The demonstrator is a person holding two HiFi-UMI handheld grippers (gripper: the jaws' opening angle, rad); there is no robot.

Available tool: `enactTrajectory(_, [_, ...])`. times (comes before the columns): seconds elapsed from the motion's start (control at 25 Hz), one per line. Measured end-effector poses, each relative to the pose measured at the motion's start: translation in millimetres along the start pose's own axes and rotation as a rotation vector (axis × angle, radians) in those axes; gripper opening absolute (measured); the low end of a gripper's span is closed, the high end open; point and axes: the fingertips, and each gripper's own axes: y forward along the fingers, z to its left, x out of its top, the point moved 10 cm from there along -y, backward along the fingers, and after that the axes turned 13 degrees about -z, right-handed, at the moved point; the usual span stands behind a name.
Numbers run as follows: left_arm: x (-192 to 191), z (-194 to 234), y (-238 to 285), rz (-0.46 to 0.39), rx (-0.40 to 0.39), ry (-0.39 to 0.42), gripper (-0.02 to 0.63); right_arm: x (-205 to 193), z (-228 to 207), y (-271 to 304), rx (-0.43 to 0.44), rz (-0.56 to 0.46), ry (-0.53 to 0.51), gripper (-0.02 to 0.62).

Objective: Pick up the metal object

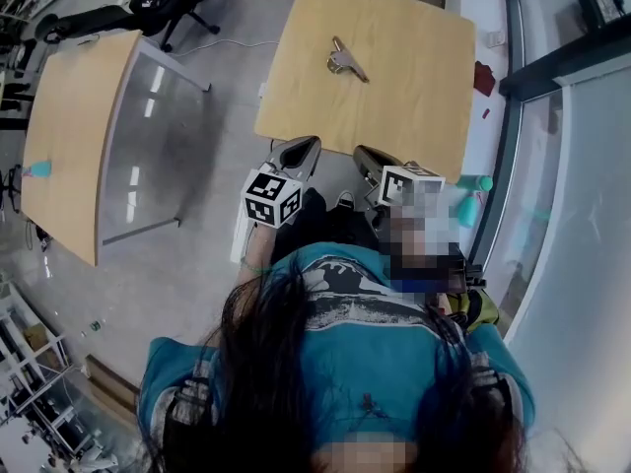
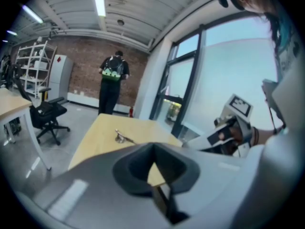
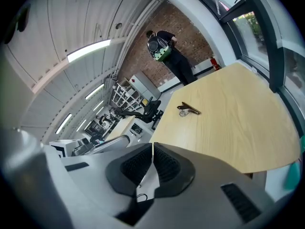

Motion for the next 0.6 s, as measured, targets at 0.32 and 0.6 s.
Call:
enactTrajectory(0.32, [0, 15, 29, 0.042, 0.016, -0.011, 0.002, 10, -23, 10, -0.026, 0.004, 0.044, 0.018])
enactTrajectory(0.6, [5, 55, 74, 0.066, 0.012, -0.062, 0.057, 37, -44, 26, -0.105, -0.058, 0.075, 0.018])
